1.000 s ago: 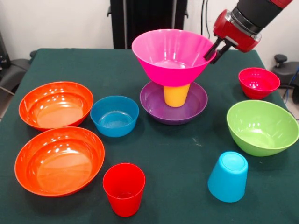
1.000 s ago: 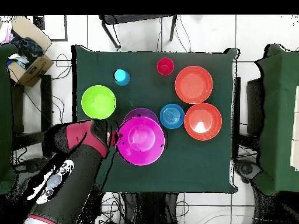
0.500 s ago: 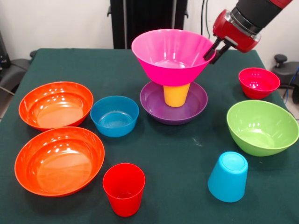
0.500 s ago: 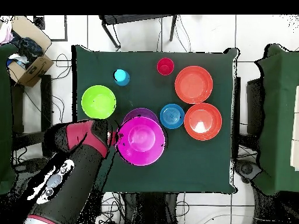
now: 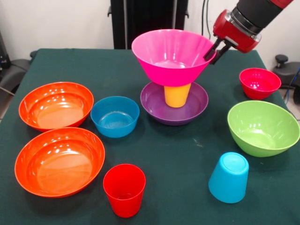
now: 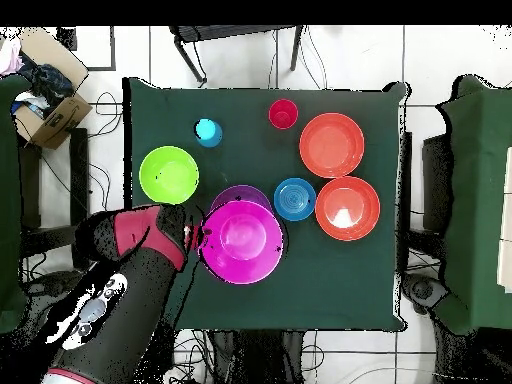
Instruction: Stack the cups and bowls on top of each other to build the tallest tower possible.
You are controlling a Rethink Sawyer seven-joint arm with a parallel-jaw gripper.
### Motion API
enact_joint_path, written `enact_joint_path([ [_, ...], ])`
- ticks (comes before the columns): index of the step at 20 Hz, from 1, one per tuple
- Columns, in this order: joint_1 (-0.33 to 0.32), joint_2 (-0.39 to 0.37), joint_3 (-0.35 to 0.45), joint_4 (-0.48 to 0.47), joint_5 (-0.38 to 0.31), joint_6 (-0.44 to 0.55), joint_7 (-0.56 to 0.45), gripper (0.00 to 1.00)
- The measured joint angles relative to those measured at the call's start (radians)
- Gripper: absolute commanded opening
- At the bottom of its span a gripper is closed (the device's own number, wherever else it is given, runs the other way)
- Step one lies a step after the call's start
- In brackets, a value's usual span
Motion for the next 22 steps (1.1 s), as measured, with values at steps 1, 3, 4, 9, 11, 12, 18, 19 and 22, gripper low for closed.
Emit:
enact_joint_path([
  [1, 0.0, 0.001, 0.0, 0.0, 0.0, 0.0, 0.0, 0.0],
  [3, 0.0, 0.001, -0.001, -0.001, 0.001, 0.0, 0.0, 0.0],
  [4, 0.0, 0.001, -0.001, -0.001, 0.001, 0.0, 0.0, 0.0],
  [9, 0.0, 0.002, -0.003, -0.004, 0.001, 0.0, 0.0, 1.0],
  [11, 0.0, 0.002, -0.004, -0.006, 0.001, 0.0, 0.0, 1.0],
  [12, 0.0, 0.002, -0.004, -0.007, 0.001, 0.0, 0.0, 1.0],
  [18, 0.0, 0.002, -0.004, -0.012, 0.001, 0.0, 0.0, 1.0],
  [19, 0.0, 0.002, -0.004, -0.012, 0.001, 0.0, 0.0, 1.0],
  [22, 0.0, 0.002, -0.004, -0.013, 0.001, 0.0, 0.0, 1.0],
])
